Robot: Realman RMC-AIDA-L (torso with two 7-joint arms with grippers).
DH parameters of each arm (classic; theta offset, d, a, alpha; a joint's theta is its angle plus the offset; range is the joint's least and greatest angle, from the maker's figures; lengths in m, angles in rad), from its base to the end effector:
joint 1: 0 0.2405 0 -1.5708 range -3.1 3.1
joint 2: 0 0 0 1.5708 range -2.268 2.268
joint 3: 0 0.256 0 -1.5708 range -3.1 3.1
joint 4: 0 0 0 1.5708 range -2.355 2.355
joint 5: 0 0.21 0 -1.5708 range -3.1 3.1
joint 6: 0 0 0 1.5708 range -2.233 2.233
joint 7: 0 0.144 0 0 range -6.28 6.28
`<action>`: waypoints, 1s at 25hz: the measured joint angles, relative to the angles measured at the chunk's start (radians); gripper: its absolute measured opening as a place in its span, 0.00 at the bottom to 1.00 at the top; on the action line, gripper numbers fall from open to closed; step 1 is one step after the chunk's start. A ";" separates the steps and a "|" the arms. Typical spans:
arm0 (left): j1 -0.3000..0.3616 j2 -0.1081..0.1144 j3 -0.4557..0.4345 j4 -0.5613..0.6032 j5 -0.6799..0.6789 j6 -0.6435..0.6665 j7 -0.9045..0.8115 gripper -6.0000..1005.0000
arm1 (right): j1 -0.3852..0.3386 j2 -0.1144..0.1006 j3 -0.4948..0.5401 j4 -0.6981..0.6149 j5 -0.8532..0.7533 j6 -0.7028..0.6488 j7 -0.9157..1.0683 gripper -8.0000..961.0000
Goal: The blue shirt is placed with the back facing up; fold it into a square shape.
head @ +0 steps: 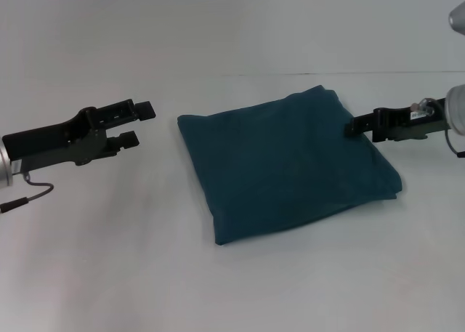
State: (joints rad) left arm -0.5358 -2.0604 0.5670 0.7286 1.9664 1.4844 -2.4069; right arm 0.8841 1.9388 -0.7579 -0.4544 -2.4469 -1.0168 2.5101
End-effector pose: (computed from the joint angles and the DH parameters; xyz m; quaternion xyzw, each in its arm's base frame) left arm -0.2695 0.3566 0.0415 -0.6919 -0.6321 -0.3394 0.0804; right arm 0.2565 0.4470 0.0186 -0.7629 0.5914 0.0712 0.2511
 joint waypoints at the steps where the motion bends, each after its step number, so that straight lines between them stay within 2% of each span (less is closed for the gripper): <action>1: 0.000 -0.001 0.001 -0.001 0.000 -0.003 0.000 0.87 | 0.002 0.004 -0.002 0.004 -0.001 0.007 -0.001 0.73; 10: 0.000 -0.002 0.000 -0.003 0.000 -0.021 0.000 0.87 | 0.009 0.017 -0.005 0.029 -0.004 0.047 -0.003 0.73; 13: 0.000 -0.002 0.000 -0.004 0.000 -0.028 0.001 0.87 | 0.012 0.032 -0.019 0.031 -0.005 0.060 -0.005 0.73; 18: -0.006 -0.001 0.001 -0.005 0.000 -0.028 0.000 0.87 | 0.011 0.032 -0.022 0.000 -0.002 0.043 0.001 0.73; 21: -0.006 -0.001 0.002 -0.005 0.001 -0.019 -0.011 0.87 | -0.027 0.017 0.029 -0.080 0.031 -0.017 0.009 0.73; 25: -0.006 -0.002 0.041 -0.001 0.039 0.025 0.032 0.87 | -0.158 -0.004 0.151 -0.162 0.219 -0.170 -0.087 0.73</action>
State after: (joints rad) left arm -0.5415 -2.0621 0.6076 0.7274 2.0059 1.5089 -2.3751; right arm 0.7256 1.9343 -0.6071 -0.6164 -2.2281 -1.1864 2.4229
